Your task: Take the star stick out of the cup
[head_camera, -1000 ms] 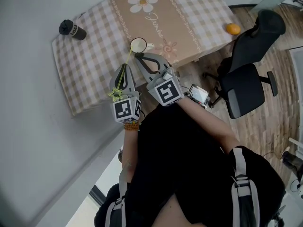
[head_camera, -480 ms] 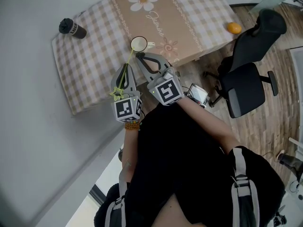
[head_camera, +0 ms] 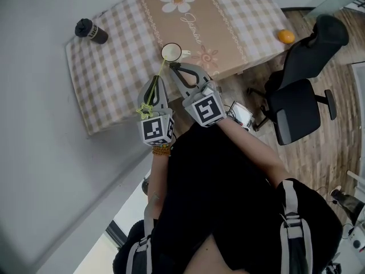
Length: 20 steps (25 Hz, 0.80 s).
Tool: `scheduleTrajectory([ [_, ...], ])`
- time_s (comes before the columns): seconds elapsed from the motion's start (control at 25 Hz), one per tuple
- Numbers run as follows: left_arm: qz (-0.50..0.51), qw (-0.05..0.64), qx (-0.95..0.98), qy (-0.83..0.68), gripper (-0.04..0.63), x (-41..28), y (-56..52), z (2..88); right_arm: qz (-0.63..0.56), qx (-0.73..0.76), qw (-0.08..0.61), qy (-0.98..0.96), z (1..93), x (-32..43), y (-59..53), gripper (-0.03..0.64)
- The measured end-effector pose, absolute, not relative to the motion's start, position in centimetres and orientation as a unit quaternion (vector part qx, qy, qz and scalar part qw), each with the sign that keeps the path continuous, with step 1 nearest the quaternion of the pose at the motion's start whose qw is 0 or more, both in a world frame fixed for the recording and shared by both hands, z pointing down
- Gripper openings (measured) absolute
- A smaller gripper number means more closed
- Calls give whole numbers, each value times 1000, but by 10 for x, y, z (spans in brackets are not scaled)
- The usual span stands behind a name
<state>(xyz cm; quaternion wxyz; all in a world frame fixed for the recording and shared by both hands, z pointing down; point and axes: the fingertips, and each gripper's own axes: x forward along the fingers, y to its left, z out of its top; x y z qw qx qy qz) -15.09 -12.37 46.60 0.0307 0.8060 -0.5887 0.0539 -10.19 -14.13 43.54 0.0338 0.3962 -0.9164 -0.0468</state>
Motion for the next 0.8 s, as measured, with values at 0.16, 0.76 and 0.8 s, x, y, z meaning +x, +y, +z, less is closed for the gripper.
scheduleTrajectory([
  [0.16, 56, 29, 806, -589, 20, -149, -123, 467, -52, 389, 36, -919, 438, -103, -139, 6],
  [0.76, 48, 30, 807, -588, 20, -148, -119, 468, -47, 378, 39, -924, 440, -105, -138, 6],
  [0.8, 48, 31, 807, -588, 20, -148, -119, 468, -48, 378, 39, -924, 440, -105, -137, 6],
])
